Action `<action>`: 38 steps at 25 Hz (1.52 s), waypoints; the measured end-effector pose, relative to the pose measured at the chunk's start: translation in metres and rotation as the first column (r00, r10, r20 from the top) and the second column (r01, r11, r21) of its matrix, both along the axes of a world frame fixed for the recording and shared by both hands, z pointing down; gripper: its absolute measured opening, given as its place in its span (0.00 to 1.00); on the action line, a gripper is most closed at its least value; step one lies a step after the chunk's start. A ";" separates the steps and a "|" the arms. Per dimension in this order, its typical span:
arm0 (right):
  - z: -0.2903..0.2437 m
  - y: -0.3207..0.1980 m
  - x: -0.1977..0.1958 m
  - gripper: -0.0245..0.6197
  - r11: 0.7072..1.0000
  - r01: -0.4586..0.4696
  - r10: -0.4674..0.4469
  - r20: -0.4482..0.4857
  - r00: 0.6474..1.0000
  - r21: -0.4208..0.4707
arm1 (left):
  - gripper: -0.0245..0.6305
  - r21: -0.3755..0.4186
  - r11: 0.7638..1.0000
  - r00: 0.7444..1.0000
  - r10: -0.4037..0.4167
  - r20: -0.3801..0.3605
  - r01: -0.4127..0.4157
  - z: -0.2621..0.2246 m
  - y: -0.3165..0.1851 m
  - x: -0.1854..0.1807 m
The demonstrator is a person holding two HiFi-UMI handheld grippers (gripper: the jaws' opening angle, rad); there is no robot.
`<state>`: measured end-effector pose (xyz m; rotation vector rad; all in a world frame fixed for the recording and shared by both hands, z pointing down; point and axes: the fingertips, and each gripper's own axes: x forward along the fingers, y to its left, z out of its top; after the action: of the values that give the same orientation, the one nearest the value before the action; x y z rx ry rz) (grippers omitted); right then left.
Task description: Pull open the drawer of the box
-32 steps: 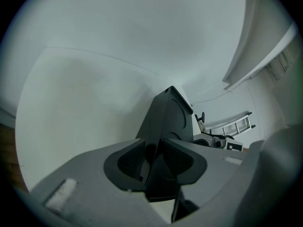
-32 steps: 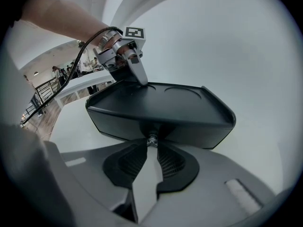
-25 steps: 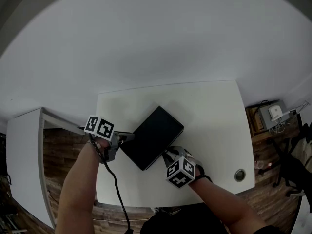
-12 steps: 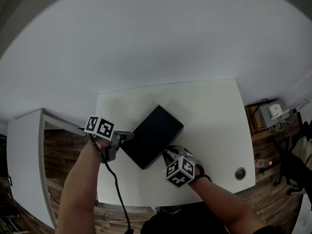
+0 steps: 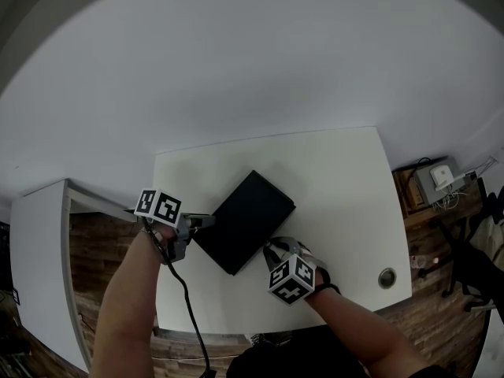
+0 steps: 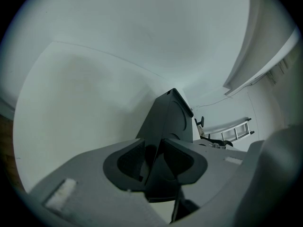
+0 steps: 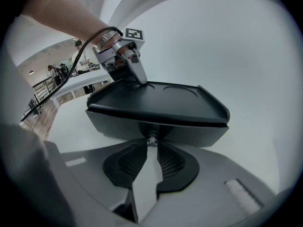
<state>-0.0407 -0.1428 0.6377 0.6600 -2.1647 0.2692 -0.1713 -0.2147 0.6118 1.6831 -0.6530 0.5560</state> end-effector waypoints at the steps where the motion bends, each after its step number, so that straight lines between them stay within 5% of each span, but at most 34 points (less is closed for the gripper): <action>1: 0.000 0.001 0.001 0.14 1.000 -0.003 0.003 0.001 1.000 0.000 | 0.24 0.000 1.000 1.000 -0.001 -0.002 0.001 0.000 0.000 0.000; 38: -0.002 0.036 0.046 0.15 0.998 -0.067 0.067 -0.023 0.998 -0.005 | 0.24 0.017 1.000 1.000 -0.001 -0.009 0.001 0.000 -0.003 0.000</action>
<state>0.0049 -0.1064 0.6356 0.7299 -2.1223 0.3018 -0.1712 -0.2174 0.6116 1.6999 -0.6532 0.5432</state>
